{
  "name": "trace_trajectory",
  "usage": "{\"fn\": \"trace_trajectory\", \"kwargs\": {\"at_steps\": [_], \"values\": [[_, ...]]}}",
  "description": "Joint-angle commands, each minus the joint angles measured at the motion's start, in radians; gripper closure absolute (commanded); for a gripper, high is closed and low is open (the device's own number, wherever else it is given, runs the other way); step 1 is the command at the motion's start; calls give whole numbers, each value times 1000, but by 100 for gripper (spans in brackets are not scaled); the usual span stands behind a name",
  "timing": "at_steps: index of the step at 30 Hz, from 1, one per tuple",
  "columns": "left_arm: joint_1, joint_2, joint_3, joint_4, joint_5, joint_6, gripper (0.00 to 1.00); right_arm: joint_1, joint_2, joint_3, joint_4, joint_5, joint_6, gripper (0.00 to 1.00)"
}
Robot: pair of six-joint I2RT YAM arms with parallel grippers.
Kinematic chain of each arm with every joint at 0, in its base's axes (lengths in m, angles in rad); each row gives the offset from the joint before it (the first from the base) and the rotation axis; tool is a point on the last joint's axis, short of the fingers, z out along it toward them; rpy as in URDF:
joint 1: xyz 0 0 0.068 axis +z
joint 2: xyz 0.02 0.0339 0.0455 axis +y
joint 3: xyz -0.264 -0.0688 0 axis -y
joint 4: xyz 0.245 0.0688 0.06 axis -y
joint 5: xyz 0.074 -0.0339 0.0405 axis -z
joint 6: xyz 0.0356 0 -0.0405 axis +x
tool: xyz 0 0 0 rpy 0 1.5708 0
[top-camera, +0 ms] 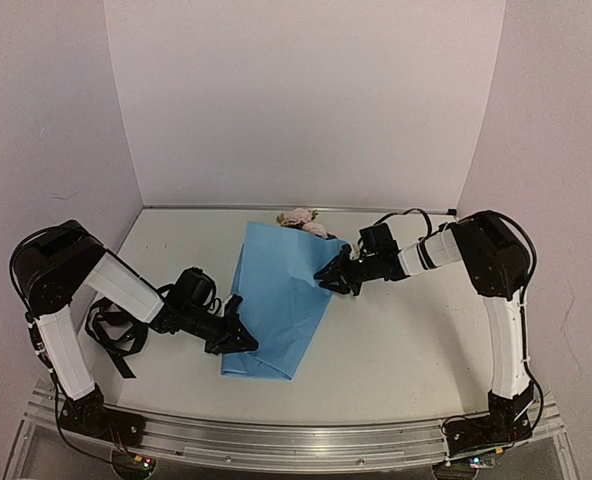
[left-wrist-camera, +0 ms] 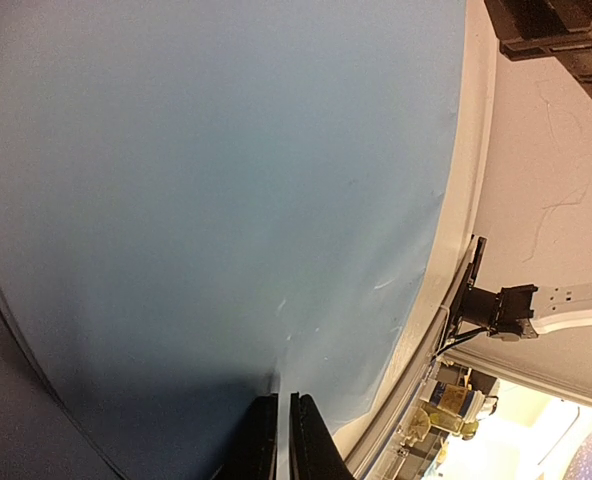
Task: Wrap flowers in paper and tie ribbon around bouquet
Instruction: Press the fold line on the folded wrapping paper.
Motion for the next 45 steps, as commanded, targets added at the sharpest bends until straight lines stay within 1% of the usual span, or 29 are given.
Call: {"fn": "trace_trajectory", "kwargs": {"at_steps": [1,18,25,28,39,45], "values": [[4,69,-31,-165,-121,23,93,-44,33,31,53,10,37,72],[12,68,-29,-169,-113,33,93,-102,119,146,59,62,161,72],[13,68,-23,-172,-109,37,93,-132,114,150,44,114,215,72],[14,65,-23,-172,-106,36,93,-146,126,179,24,116,226,72],[16,51,-6,-185,-102,42,93,-185,190,352,-135,148,214,73],[16,22,31,-206,-100,48,91,-199,179,470,-316,182,99,73]]}}
